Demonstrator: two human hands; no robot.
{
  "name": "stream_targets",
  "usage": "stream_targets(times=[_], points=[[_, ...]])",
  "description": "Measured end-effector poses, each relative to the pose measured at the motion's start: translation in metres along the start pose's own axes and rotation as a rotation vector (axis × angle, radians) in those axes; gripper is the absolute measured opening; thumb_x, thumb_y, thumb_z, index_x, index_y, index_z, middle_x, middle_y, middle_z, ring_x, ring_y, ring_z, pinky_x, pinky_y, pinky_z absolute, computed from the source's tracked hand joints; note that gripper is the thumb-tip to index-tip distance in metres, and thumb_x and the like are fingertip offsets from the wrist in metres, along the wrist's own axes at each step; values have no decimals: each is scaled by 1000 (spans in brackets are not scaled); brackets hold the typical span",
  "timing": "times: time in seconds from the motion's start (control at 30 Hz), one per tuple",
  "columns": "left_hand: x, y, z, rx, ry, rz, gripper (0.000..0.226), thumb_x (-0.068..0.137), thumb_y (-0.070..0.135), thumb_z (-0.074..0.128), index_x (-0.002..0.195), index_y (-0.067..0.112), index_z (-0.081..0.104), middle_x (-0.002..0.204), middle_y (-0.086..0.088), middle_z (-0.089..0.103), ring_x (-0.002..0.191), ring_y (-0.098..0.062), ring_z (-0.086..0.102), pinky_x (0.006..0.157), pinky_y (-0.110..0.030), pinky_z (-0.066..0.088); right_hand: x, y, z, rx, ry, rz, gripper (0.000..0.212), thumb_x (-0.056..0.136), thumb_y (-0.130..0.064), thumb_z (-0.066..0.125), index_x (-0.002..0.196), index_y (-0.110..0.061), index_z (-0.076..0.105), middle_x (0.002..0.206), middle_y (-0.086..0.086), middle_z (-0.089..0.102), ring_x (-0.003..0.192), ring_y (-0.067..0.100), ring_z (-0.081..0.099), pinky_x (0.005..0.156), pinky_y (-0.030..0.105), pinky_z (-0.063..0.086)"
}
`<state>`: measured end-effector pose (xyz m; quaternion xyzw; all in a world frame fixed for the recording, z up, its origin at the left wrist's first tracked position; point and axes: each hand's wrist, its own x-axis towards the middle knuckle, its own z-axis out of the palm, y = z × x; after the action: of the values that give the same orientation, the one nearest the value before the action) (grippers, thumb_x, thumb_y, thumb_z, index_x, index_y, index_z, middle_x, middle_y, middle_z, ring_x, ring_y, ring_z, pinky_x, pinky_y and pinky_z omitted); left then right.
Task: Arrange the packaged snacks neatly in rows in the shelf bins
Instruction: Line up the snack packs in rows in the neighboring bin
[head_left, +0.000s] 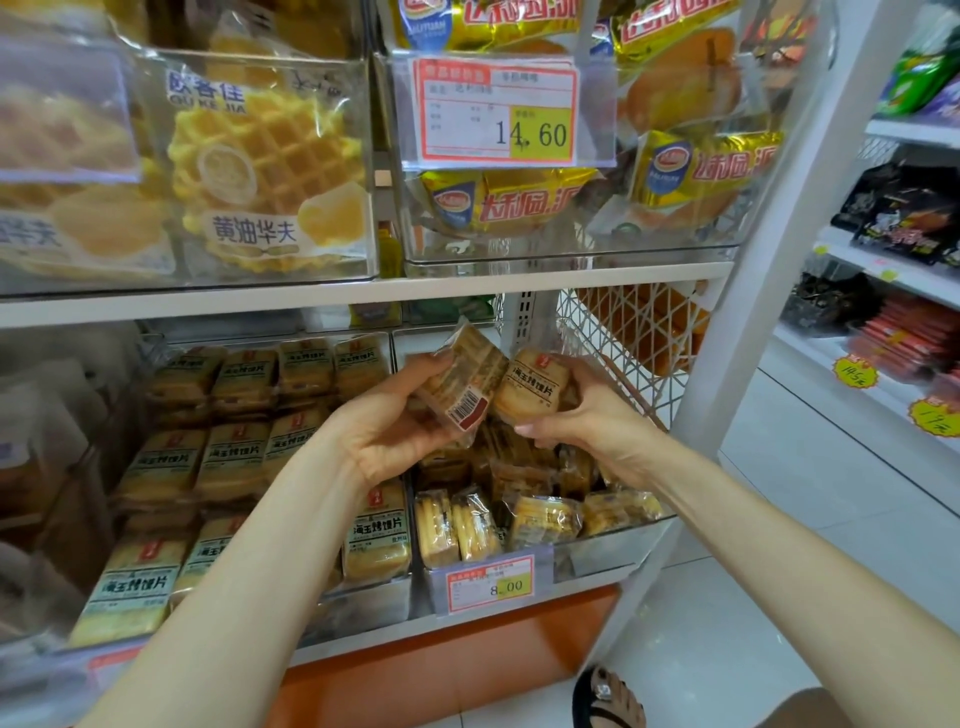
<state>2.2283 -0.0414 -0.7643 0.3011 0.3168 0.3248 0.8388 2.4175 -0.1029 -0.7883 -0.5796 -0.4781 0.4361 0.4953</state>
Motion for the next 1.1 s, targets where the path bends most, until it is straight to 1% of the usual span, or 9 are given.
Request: stream_targets(times=[0.2,0.33,0.4,0.57,0.73,0.83,0.9,1.0,1.1], points=[[-3,13,-8,60,41,49,52,65,15,67,114,9,54,122,-19,58,110,-32,57,84,-47,52,9,-8,-16,-176,139,-106,81,67,1,77,127,-24,30,109,-6,50,98,21,61,70,30,58],[-2,19,-18,127,44,102,64,63,16,68,124,17,50,120,-14,58,107,-31,59,81,-53,53,42,-18,-29,-483,270,-154,73,66,-5,80,127,-14,41,117,-3,42,109,14,43,87,27,45],[-2,20,-23,230,76,157,59,62,18,69,119,22,52,120,-11,58,110,-30,57,80,-49,54,63,-19,-41,-647,219,-137,73,64,-15,83,125,-18,43,120,-3,39,111,14,38,97,29,39],[-1,24,-32,306,146,255,60,64,28,69,122,20,54,119,-10,60,102,-22,57,66,-30,48,106,-10,-50,-963,133,-47,72,56,-27,89,116,-24,48,120,4,48,114,26,46,93,40,44],[-2,27,-35,229,163,267,65,60,27,71,122,16,55,118,-8,62,108,-22,58,69,-29,57,121,-10,-47,-1015,17,76,72,67,-14,82,128,-15,45,120,10,50,113,27,48,73,24,39],[-3,30,-36,251,177,278,59,62,26,71,119,17,56,115,-7,63,107,-21,59,72,-31,56,124,-11,-45,-1006,-39,88,63,73,0,73,129,-10,47,108,6,58,91,17,54,57,15,37],[-4,32,-37,234,175,293,48,69,20,68,115,17,57,111,-6,63,102,-19,59,71,-28,55,128,-8,-44,-975,-77,94,61,74,4,71,129,-11,49,110,2,59,89,14,52,68,17,40],[-4,33,-36,174,145,300,29,75,15,63,104,19,60,103,-4,64,95,-16,58,63,-21,53,137,2,-43,-968,-130,116,63,76,3,68,133,-14,45,132,8,51,111,24,51,80,24,39],[-5,33,-33,141,124,324,13,86,13,55,94,20,62,100,-3,65,97,-16,58,74,-25,49,147,13,-36,-977,-175,127,61,80,4,65,135,-11,44,139,11,47,124,27,46,89,26,41]])
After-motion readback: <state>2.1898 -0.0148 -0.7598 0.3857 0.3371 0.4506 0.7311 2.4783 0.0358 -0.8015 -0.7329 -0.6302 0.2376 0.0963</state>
